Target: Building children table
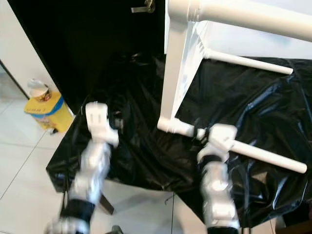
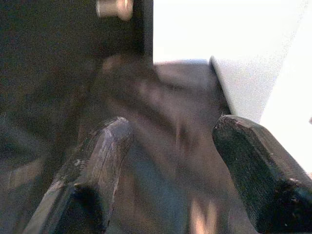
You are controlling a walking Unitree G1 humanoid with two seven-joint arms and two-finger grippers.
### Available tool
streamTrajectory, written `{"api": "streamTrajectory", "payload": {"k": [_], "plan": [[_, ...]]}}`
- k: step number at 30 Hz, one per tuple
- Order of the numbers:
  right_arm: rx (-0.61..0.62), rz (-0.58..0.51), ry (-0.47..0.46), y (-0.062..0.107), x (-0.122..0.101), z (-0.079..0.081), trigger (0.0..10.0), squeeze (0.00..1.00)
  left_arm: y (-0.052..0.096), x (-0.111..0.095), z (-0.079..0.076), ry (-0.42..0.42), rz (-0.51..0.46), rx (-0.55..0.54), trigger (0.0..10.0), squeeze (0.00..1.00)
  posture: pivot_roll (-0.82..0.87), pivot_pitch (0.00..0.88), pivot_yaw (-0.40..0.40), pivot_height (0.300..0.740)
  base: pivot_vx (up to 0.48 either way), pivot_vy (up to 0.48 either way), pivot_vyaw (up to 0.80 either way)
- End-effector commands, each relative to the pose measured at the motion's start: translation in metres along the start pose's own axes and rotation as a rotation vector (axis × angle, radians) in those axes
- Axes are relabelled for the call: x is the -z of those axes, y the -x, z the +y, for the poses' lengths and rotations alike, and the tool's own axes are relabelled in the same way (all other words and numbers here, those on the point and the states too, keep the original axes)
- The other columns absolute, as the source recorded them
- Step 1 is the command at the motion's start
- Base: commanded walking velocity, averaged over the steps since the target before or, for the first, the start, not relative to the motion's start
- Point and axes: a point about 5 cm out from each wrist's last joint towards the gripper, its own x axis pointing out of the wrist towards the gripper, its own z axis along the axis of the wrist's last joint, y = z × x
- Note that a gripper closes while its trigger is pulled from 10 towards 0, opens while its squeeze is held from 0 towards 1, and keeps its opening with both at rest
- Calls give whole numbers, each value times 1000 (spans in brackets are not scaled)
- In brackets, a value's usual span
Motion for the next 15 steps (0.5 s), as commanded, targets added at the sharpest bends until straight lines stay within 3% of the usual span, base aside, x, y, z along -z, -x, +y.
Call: {"api": "streamTrajectory", "payload": {"k": [1,15], "plan": [[0,-30,6,-1,-4,0,10000,0,-5,-10,-7,14,-57,-10,10000,0,45,0,0,740,0,0,0],[4,-34,9,-2,-4,1,10000,0,-6,-11,-3,4,-58,-20,10000,0,48,0,0,740,0,0,0]]}}
